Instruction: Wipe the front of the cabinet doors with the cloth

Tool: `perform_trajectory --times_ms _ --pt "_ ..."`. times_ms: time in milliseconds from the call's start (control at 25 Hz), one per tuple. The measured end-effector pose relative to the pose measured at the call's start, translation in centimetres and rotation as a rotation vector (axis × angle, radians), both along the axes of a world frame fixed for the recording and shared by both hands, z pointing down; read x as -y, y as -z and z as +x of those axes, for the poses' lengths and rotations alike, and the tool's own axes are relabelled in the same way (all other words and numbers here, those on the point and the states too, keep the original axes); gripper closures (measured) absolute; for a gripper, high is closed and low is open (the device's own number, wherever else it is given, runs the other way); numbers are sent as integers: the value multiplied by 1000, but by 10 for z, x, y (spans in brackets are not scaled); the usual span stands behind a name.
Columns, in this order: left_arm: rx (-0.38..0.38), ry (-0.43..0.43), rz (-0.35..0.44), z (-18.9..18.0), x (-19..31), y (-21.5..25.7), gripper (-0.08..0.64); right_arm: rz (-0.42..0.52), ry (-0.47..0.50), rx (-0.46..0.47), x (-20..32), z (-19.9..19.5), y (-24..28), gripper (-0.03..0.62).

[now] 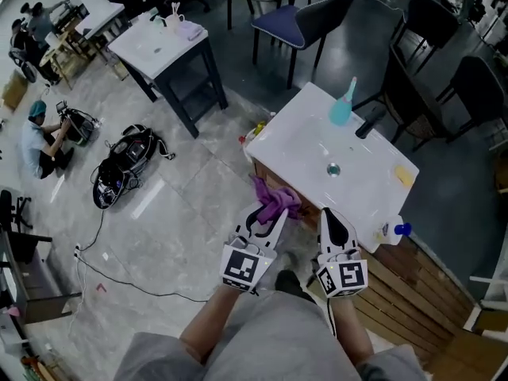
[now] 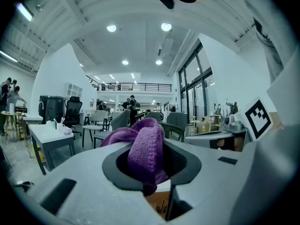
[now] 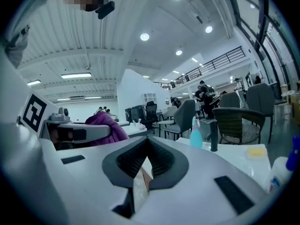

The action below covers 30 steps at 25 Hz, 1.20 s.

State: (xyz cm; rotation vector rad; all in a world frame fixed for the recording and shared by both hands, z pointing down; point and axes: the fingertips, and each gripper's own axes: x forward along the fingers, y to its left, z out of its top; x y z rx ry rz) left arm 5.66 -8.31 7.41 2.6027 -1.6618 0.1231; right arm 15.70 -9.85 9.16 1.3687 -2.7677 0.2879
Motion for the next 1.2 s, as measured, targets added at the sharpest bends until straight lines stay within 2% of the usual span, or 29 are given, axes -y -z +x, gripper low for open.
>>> perform_trajectory --times_ms 200,440,600,800,1200 --pt "-39 31 56 -6 -6 48 459 92 43 13 -4 -15 49 583" --pt "-23 49 161 -18 -10 87 459 214 96 17 -10 -32 95 584" --pt "-16 73 194 -29 -15 102 459 270 108 23 -15 -42 112 584" --pt "0 71 225 -34 -18 105 459 290 114 32 -21 -49 116 583" --pt "-24 82 203 -40 -18 102 459 289 112 31 -20 -53 113 583"
